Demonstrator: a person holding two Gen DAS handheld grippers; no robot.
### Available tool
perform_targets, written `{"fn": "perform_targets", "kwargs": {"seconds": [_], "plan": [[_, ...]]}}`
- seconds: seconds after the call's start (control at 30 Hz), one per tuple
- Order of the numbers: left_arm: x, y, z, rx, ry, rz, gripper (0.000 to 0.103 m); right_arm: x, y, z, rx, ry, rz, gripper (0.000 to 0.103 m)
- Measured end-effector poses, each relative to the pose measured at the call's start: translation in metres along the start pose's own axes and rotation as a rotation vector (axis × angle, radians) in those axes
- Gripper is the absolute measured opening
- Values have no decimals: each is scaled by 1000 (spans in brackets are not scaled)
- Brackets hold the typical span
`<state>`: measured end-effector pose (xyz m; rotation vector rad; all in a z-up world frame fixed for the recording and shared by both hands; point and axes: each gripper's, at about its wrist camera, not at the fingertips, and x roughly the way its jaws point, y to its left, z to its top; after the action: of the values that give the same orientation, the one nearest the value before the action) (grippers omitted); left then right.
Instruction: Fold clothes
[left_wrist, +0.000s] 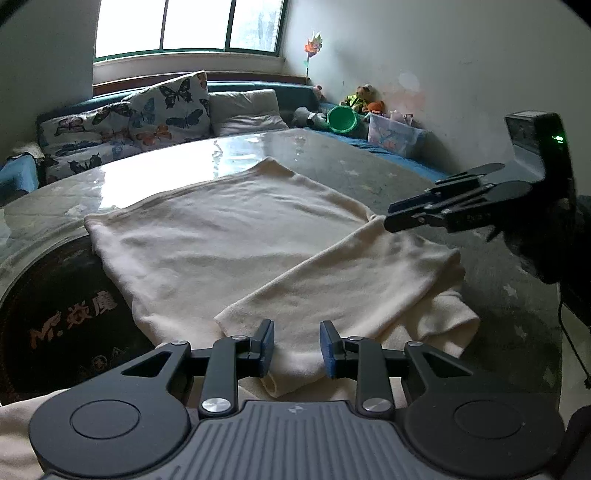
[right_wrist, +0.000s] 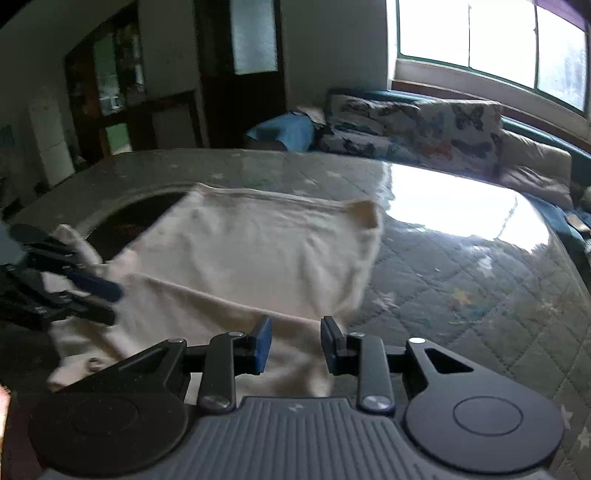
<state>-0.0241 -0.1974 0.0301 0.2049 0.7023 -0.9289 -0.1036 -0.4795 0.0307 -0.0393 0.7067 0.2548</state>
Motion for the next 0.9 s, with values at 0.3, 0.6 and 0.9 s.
{"fn": "perform_targets", "kwargs": {"seconds": [0.3,0.6,0.9], "plan": [[-3,-1,-3,-2,0,13,30,0,15,-19,2,26,30,30],[-4,1,-5,-10,-5,24,30,-9,17,-26,13,-13,40,30],[-5,1,-6,-13,-7,21,31,-5,17,-32,19,-26,47,40]]}}
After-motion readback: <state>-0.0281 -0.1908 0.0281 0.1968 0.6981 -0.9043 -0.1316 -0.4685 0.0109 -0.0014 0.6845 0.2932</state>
